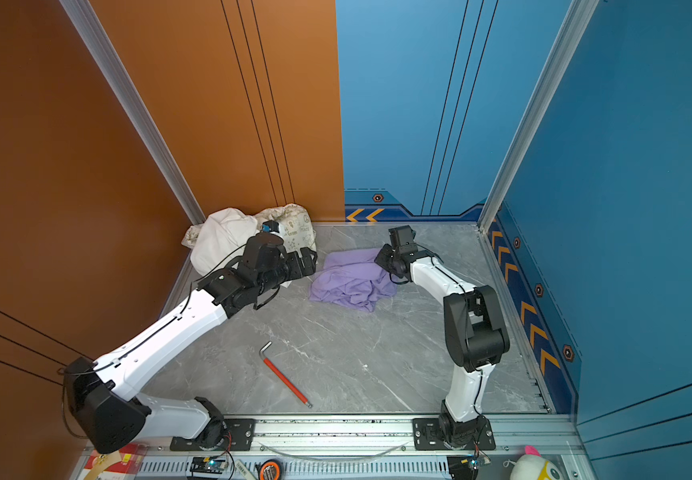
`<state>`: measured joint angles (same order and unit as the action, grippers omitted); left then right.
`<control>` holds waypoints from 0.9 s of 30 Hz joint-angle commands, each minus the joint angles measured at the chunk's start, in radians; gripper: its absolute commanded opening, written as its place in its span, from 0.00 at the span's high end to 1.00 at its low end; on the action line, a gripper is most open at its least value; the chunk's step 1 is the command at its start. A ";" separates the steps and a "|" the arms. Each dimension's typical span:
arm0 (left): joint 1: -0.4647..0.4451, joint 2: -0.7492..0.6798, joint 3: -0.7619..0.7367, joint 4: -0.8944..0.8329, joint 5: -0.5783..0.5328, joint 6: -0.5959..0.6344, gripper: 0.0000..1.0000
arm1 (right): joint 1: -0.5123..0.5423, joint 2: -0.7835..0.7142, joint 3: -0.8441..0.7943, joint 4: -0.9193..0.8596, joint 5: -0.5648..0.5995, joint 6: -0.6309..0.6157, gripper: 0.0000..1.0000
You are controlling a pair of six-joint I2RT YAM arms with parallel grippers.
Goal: Pick out a specific cloth from the pile
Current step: 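Lift the lavender cloth with the right gripper and carry it farther away, then lower the lavender cloth onto the table near the far corner and release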
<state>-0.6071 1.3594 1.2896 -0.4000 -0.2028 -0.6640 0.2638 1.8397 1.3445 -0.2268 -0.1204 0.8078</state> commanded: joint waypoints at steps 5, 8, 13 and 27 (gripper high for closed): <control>0.017 0.005 0.005 0.039 -0.006 -0.006 0.02 | -0.116 -0.116 0.115 0.068 -0.017 -0.059 1.00; 0.017 0.020 0.018 0.039 0.002 -0.007 0.02 | -0.179 -0.120 0.192 0.125 -0.069 -0.046 1.00; 0.016 0.032 0.028 0.043 0.004 -0.008 0.02 | -0.256 -0.066 0.378 0.210 -0.164 -0.002 1.00; 0.013 0.035 0.032 0.052 -0.030 -0.016 0.02 | -0.327 0.061 0.610 0.280 -0.408 0.100 1.00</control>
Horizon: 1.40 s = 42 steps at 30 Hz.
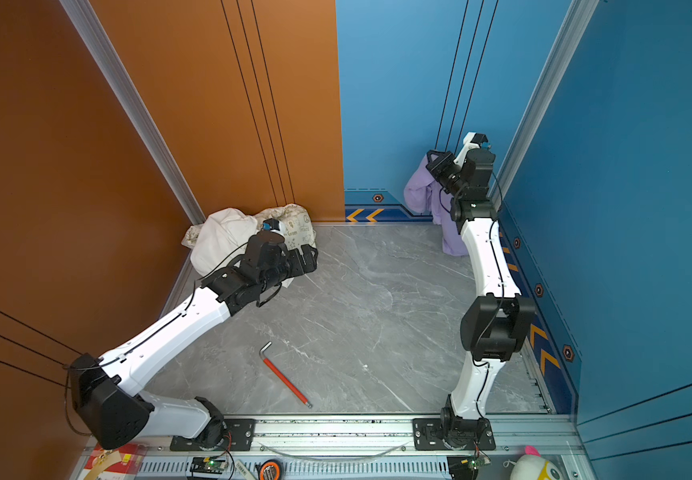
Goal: Pick out a specific cloth from the pile
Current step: 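Lower the lavender cloth onto the table near the far corner and release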
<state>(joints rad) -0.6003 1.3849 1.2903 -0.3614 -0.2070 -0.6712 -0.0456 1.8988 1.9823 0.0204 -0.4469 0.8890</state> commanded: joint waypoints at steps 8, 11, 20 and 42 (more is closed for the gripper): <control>0.000 0.029 0.044 0.013 -0.026 -0.021 0.02 | -0.089 -0.132 -0.403 -0.046 -0.035 -0.080 1.00; -0.004 0.040 0.051 0.013 -0.023 -0.022 0.02 | -0.114 -0.211 -0.581 -0.075 0.031 -0.144 0.98; -0.008 0.069 0.072 0.013 -0.015 -0.023 0.02 | -0.198 -0.373 -0.990 -0.172 0.188 -0.206 0.98; -0.006 0.075 0.063 0.012 -0.017 -0.034 0.02 | -0.211 -0.314 -1.079 -0.479 0.289 -0.305 0.57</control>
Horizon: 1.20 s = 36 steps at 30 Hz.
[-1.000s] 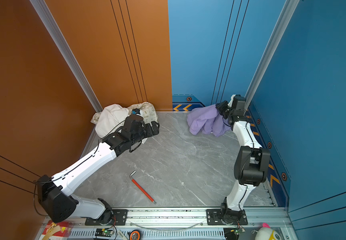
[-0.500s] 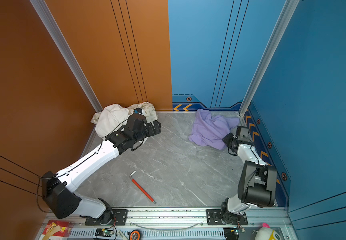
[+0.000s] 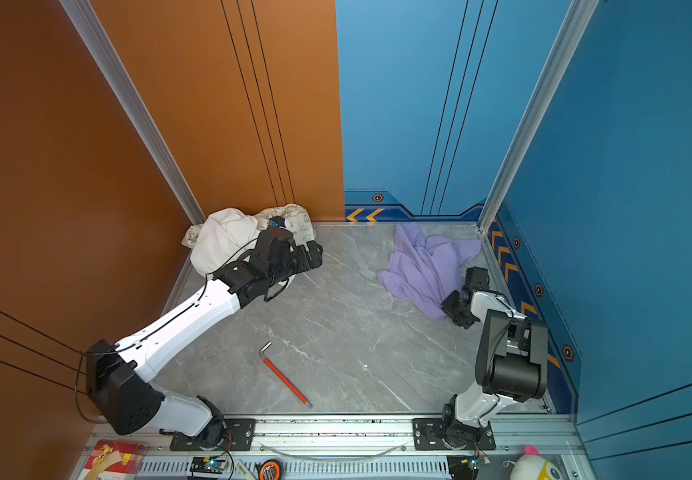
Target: Pick out a specific cloth from the pile
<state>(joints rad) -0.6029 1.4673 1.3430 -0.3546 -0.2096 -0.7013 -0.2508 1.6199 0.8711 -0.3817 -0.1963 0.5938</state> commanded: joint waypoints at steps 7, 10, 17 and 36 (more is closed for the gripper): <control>0.008 -0.034 -0.013 0.011 -0.034 0.000 0.02 | -0.004 -0.214 0.127 -0.085 0.162 0.016 0.33; 0.012 -0.044 -0.028 0.022 -0.039 0.002 0.02 | -0.002 -0.228 0.191 -0.084 0.177 0.010 0.28; 0.025 -0.052 -0.036 0.034 -0.038 0.024 0.02 | 0.060 -0.107 0.376 -0.077 0.075 -0.067 0.22; 0.078 -0.167 -0.150 0.045 -0.050 0.032 0.02 | 0.216 0.060 0.234 -0.118 -0.057 -0.082 0.03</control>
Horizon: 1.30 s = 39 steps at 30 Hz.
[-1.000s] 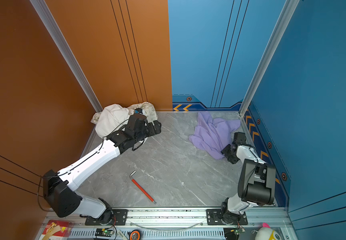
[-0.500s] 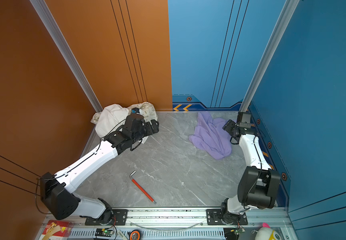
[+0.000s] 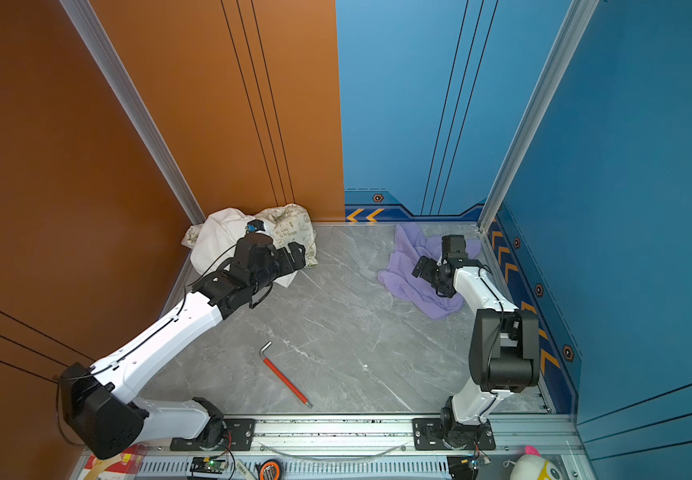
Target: Pick out a specific cloth from the pile
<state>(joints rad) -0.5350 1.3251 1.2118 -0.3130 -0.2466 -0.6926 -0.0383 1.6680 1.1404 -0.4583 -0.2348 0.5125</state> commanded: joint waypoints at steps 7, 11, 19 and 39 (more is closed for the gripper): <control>0.040 -0.052 -0.050 0.003 0.004 0.029 0.02 | 0.009 0.038 -0.116 -0.040 -0.018 0.016 0.02; 0.060 -0.070 -0.066 0.003 0.012 0.034 0.02 | 0.015 0.047 -0.138 -0.040 -0.016 0.027 0.02; 0.106 -0.116 -0.112 0.007 0.014 0.065 0.02 | 0.024 0.013 -0.106 -0.042 -0.006 0.034 0.01; 0.288 -0.278 -0.614 0.554 -0.113 0.561 0.02 | 0.034 -0.546 -0.466 0.587 0.409 -0.077 0.00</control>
<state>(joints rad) -0.2733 1.0397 0.6682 0.0887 -0.3359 -0.2497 -0.0029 1.1458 0.7795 -0.0723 0.0566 0.4786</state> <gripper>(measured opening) 0.980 0.999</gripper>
